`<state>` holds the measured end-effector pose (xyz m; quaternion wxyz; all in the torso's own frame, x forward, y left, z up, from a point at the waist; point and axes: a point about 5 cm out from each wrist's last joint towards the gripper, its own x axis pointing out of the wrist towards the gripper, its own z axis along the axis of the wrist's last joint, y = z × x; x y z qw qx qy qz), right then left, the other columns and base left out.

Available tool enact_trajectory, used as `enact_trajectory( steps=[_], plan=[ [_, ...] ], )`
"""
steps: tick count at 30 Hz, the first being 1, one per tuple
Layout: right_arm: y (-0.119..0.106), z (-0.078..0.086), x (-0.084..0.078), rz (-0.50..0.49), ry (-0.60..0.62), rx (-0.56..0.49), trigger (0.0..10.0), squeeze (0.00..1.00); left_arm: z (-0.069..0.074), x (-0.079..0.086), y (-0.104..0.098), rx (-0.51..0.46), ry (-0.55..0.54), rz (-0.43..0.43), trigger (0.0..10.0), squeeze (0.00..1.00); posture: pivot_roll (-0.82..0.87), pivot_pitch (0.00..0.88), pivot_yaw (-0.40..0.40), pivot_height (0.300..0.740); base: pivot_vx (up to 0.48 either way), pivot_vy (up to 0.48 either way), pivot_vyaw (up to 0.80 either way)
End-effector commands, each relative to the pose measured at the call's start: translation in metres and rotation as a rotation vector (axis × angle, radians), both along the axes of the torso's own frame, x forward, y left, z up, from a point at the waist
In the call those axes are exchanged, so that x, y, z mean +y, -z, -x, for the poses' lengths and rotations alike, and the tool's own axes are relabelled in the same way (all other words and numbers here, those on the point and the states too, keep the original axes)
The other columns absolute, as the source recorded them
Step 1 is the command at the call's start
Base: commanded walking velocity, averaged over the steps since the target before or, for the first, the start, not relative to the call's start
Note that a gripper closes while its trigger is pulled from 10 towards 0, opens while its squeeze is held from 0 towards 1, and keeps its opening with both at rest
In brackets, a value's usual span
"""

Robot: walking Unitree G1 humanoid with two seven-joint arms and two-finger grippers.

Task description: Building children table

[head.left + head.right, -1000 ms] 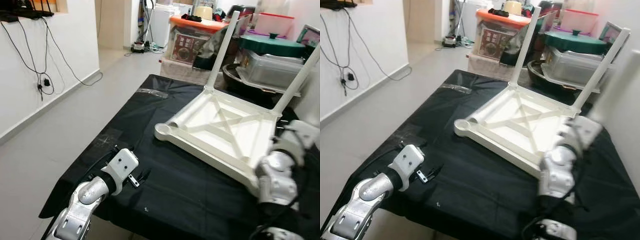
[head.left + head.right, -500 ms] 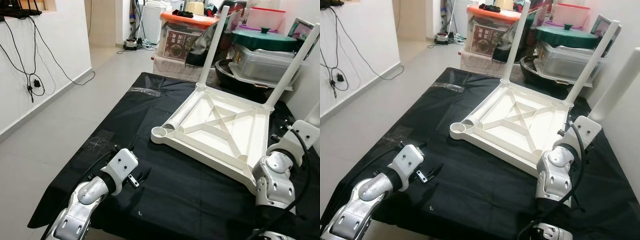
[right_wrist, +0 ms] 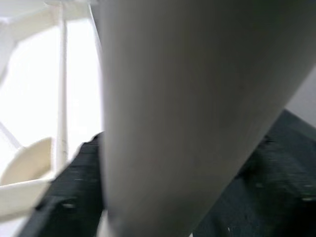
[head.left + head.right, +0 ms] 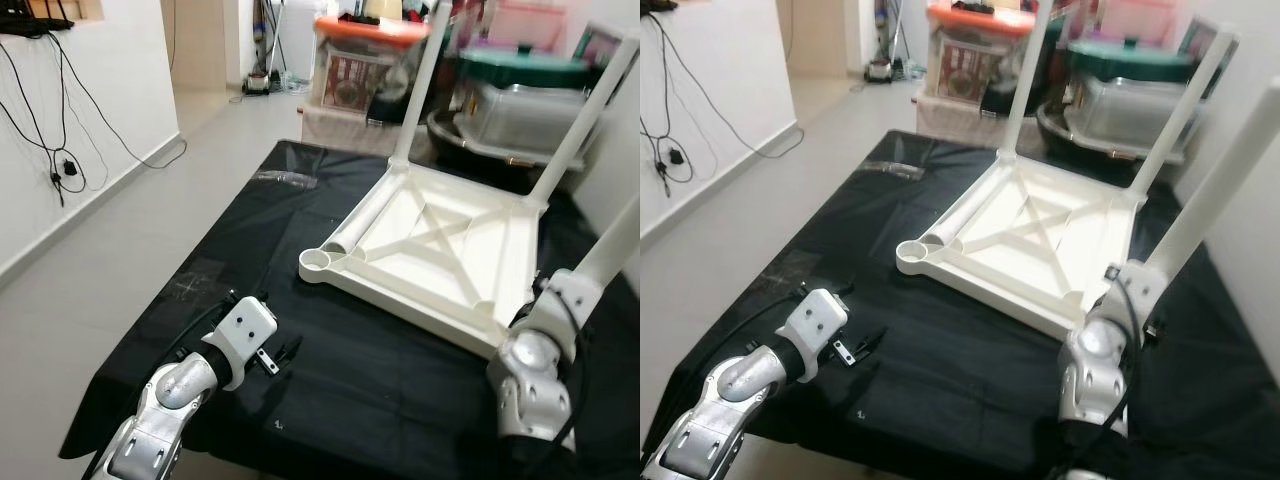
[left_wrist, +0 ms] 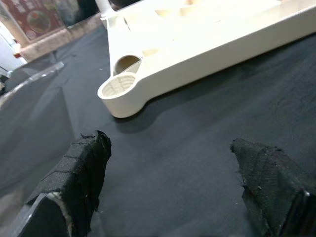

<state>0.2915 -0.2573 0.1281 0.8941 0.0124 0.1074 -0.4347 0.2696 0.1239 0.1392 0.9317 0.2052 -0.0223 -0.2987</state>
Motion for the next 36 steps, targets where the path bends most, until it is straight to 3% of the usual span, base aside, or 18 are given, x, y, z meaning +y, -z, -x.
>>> enact_trajectory(
  steps=[1,2,6,8,10,13,19,20,21,22,24,26,29,30,32,33,35,36],
  plan=[
    [-0.014,0.001,-0.001,0.024,0.012,-0.053,10.0,1.0,0.001,-0.002,0.001,0.013,0.008,-0.006,10.0,0.0,0.04,0.0,-0.098,0.74,0.0,0.0,0.0],
    [-0.028,0.005,0.004,0.067,-0.003,-0.105,10.0,1.0,0.001,-0.001,0.001,0.013,0.006,-0.005,10.0,0.0,0.03,0.0,-0.099,0.74,0.0,0.0,0.0],
    [-0.039,0.009,0.009,0.099,-0.017,-0.147,10.0,1.0,0.002,0.0,0.001,0.013,0.004,-0.004,10.0,0.0,0.03,0.0,-0.099,0.74,0.0,0.0,0.0],
    [-0.056,0.026,0.022,0.171,-0.083,-0.198,10.0,1.0,0.003,0.002,0.001,0.015,-0.005,-0.003,10.0,0.0,0.02,0.0,-0.104,0.74,0.0,0.0,0.0],
    [-0.056,0.039,0.025,0.193,-0.134,-0.189,10.0,1.0,0.004,0.005,0.002,0.018,-0.014,-0.001,10.0,0.0,0.02,0.0,-0.104,0.74,0.0,0.0,0.0],
    [-0.056,0.041,0.025,0.193,-0.142,-0.183,10.0,1.0,0.004,0.005,0.002,0.019,-0.016,0.0,10.0,0.0,0.02,0.0,-0.104,0.74,0.0,0.0,0.0],
    [-0.04,0.066,0.024,0.178,-0.284,-0.057,10.0,1.0,0.009,0.013,0.004,0.037,-0.039,0.005,10.0,0.0,-0.02,0.0,-0.074,0.74,0.0,0.0,0.0],
    [-0.033,0.068,0.028,0.114,-0.362,-0.014,10.0,0.4,0.011,0.014,0.005,0.042,-0.05,0.011,10.0,0.0,-0.03,0.0,-0.066,0.74,0.0,0.0,0.0],
    [-0.028,0.066,0.042,0.022,-0.493,-0.005,10.0,0.0,0.012,0.016,0.004,0.045,-0.068,0.022,10.0,0.0,-0.03,0.0,-0.057,0.74,0.0,0.0,0.0],
    [-0.028,0.066,0.042,0.022,-0.493,-0.005,10.0,0.0,0.012,0.016,0.004,0.045,-0.068,0.022,10.0,0.0,-0.03,0.0,-0.057,0.74,0.0,0.0,0.0],
    [-0.014,0.059,0.066,-0.163,-0.705,0.078,10.0,0.0,0.011,0.016,-0.001,0.028,-0.124,0.057,10.0,0.0,-0.02,0.0,-0.055,0.74,0.0,0.0,0.0],
    [-0.015,0.055,0.071,-0.175,-0.734,0.081,10.0,0.0,0.01,0.016,-0.004,0.021,-0.147,0.073,10.0,0.0,-0.02,0.0,-0.055,0.74,0.0,0.0,0.0],
    [-0.016,0.052,0.073,-0.169,-0.736,0.079,10.0,0.0,0.009,0.016,-0.006,0.017,-0.159,0.082,10.0,0.0,-0.02,0.0,-0.055,0.74,0.0,0.0,0.0],
    [-0.02,0.047,0.077,-0.088,-0.757,0.086,10.0,0.0,0.009,0.018,-0.007,0.009,-0.178,0.091,10.0,0.0,0.01,0.0,-0.061,0.74,0.0,0.0,0.0],
    [-0.02,0.047,0.077,-0.088,-0.757,0.086,10.0,0.0,0.009,0.018,-0.007,0.009,-0.178,0.091,10.0,0.0,0.01,0.0,-0.061,0.74,0.0,0.0,0.0],
    [-0.026,0.04,0.088,-0.075,-0.831,0.037,10.0,0.0,0.009,0.019,-0.009,0.002,-0.203,0.116,10.0,0.0,0.01,0.0,-0.061,0.74,0.0,0.0,0.0],
    [-0.026,0.04,0.088,-0.075,-0.831,0.037,10.0,0.0,0.009,0.019,-0.009,0.002,-0.203,0.116,10.0,0.0,0.01,0.0,-0.061,0.74,0.0,0.0,0.0],
    [-0.031,0.034,0.1,-0.065,-0.919,-0.01,10.0,0.0,0.008,0.019,-0.011,-0.006,-0.229,0.139,10.0,0.0,0.01,0.0,-0.065,0.74,0.0,0.0,0.0]
  ],
)
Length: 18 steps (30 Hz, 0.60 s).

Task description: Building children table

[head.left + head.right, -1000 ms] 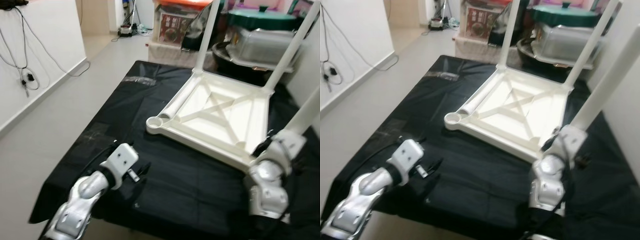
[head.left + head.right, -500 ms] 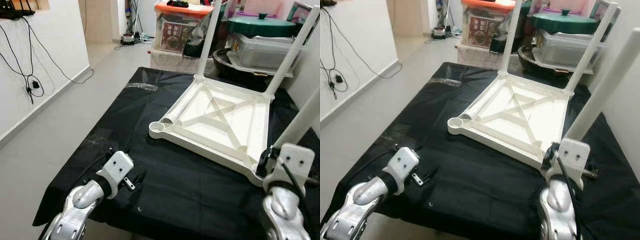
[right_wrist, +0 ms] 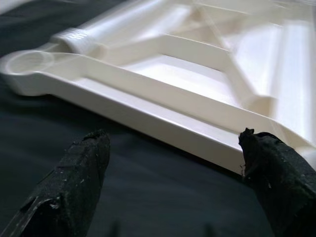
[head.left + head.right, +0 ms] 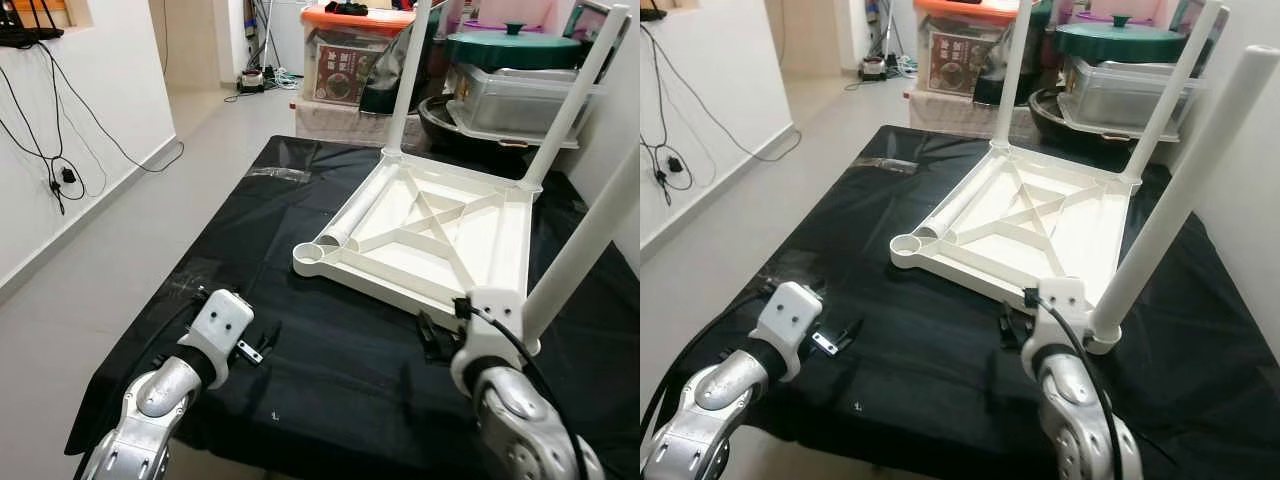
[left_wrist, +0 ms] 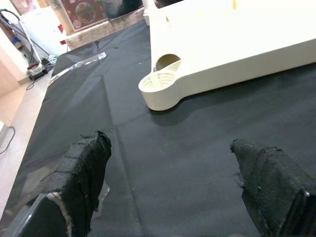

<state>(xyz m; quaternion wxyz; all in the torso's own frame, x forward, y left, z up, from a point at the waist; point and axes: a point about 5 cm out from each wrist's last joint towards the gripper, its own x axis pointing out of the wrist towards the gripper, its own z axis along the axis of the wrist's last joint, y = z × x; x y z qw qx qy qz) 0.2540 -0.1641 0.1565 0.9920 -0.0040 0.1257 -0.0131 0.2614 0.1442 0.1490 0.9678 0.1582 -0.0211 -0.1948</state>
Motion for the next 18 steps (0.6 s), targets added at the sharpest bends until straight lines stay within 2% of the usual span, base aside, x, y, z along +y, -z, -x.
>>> enact_trajectory(
  steps=[1,2,3,4,6,18],
  plan=[
    [-0.002,-0.003,0.007,-0.001,-0.047,-0.029,10.0,0.0,0.0,-0.001,-0.001,0.002,-0.014,0.033,10.0,0.0,0.01,0.0,-0.065,0.74,0.0,0.0,0.0],
    [-0.007,-0.008,0.016,-0.015,-0.098,-0.064,10.0,0.0,-0.001,-0.001,-0.003,-0.005,-0.031,0.051,10.0,0.0,0.01,0.0,-0.066,0.74,0.0,0.0,0.0],
    [-0.007,-0.008,0.016,-0.015,-0.098,-0.064,10.0,0.0,-0.001,-0.001,-0.003,-0.005,-0.031,0.051,10.0,0.0,0.01,0.0,-0.066,0.74,0.0,0.0,0.0],
    [-0.012,-0.013,0.023,-0.056,-0.133,-0.086,10.0,0.0,-0.001,-0.003,-0.003,-0.01,-0.038,0.063,10.0,0.0,0.01,0.0,-0.084,0.74,0.0,0.0,0.0],
    [-0.017,-0.024,0.03,-0.035,-0.165,-0.082,10.0,0.0,-0.001,-0.007,-0.002,-0.011,-0.047,0.08,10.0,0.0,0.01,0.0,-0.09,0.74,0.0,0.0,0.0],
    [-0.03,-0.044,0.04,-0.022,-0.221,-0.131,10.0,0.0,-0.006,-0.008,-0.007,-0.005,-0.066,0.111,10.0,0.0,0.01,0.0,-0.095,0.74,0.0,0.0,0.0]
  ],
)
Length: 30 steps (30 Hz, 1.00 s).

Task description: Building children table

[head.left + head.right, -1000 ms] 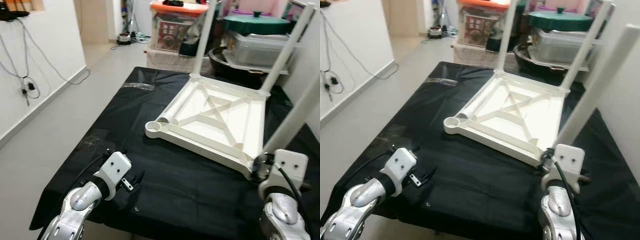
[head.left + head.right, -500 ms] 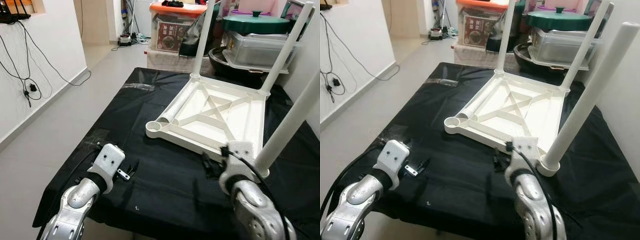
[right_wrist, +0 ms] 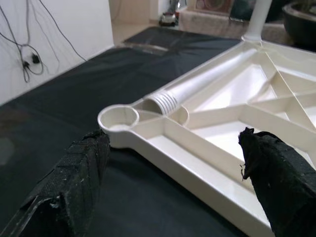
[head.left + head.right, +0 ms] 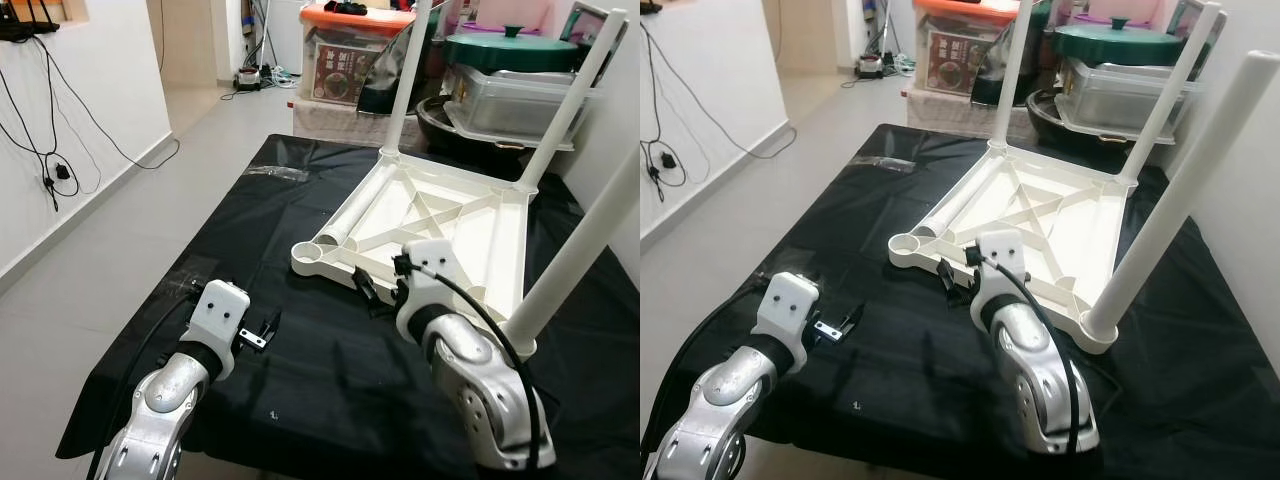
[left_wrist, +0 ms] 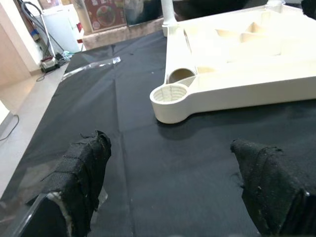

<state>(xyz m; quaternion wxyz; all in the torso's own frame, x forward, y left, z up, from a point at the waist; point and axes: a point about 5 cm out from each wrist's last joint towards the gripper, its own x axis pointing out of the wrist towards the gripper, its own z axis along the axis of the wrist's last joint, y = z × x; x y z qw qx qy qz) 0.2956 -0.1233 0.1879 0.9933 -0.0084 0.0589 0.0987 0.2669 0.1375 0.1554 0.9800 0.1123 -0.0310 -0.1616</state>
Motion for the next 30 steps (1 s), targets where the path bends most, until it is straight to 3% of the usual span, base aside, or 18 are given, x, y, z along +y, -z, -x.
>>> enact_trajectory(
  steps=[1,13,19,30],
  plan=[
    [0.001,-0.005,0.001,-0.004,-0.001,-0.01,10.0,0.0,-0.001,-0.002,-0.001,0.011,0.005,0.014,10.0,0.0,0.01,0.0,-0.092,0.74,0.0,0.48,0.0],
    [0.003,-0.015,0.013,-0.019,-0.01,-0.025,10.0,0.0,-0.006,-0.006,-0.007,-0.018,-0.001,0.044,10.0,0.0,0.03,0.0,-0.091,0.74,0.0,0.467,0.0],
    [0.004,-0.02,0.013,-0.002,-0.028,-0.027,10.0,0.0,-0.007,-0.005,-0.015,-0.065,-0.016,0.052,10.0,0.0,0.04,0.0,-0.099,0.74,0.0,0.0,0.0],
    [0.004,-0.025,0.016,0.013,-0.043,-0.04,10.0,0.0,-0.008,-0.004,-0.018,-0.064,-0.029,0.105,10.0,0.0,0.04,0.0,-0.101,0.74,0.06,0.0,0.0]
  ],
)
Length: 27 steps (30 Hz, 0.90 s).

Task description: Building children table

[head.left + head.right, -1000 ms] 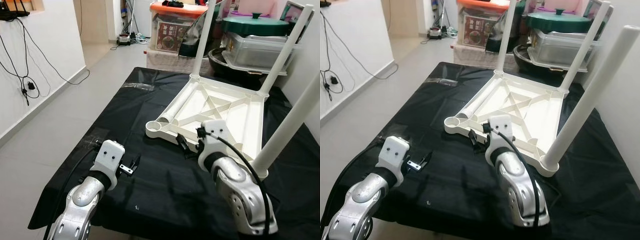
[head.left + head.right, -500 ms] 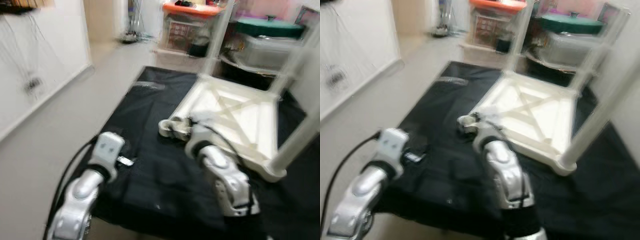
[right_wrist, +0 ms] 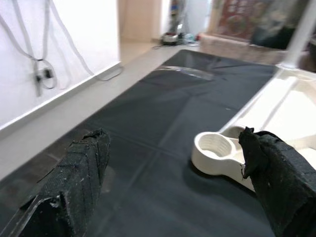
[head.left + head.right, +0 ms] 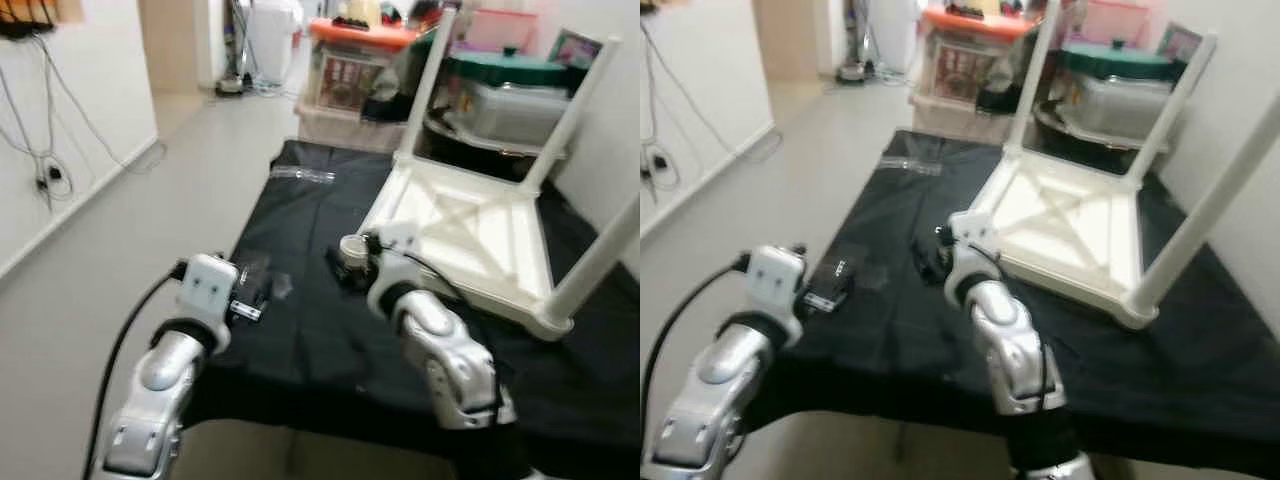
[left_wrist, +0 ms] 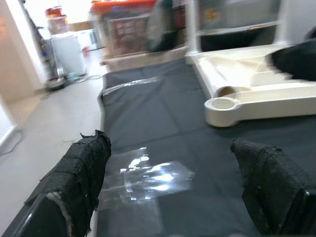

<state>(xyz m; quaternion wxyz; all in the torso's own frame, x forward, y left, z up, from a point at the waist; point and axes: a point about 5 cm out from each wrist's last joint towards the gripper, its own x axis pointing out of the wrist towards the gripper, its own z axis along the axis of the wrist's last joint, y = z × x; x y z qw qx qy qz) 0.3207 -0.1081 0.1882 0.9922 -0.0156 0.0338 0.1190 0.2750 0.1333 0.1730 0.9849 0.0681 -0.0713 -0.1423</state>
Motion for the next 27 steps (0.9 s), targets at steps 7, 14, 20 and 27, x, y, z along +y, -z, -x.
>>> enact_trajectory(
  steps=[7,14,20,27],
  plan=[
    [0.01,-0.003,0.001,0.014,-0.002,0.027,10.0,0.0,0.001,-0.002,-0.001,0.002,0.009,0.004,10.0,0.0,0.05,0.0,-0.106,0.74,0.338,0.0,0.0],
    [0.013,-0.006,0.0,0.033,-0.004,0.034,10.0,0.0,0.001,-0.002,0.0,0.005,0.009,-0.001,10.0,0.0,0.06,0.0,-0.111,0.74,0.34,0.0,0.0],
    [0.016,-0.01,-0.004,0.048,0.007,0.036,10.0,0.0,0.002,-0.002,0.0,0.007,0.012,-0.001,10.0,0.0,0.06,0.0,-0.11,0.74,0.343,0.0,0.0],
    [0.016,-0.013,-0.008,0.073,-0.007,0.019,10.0,0.0,0.002,-0.003,0.002,0.012,0.014,-0.002,10.0,0.0,0.06,0.0,-0.115,0.74,0.335,0.0,0.0]
  ],
)
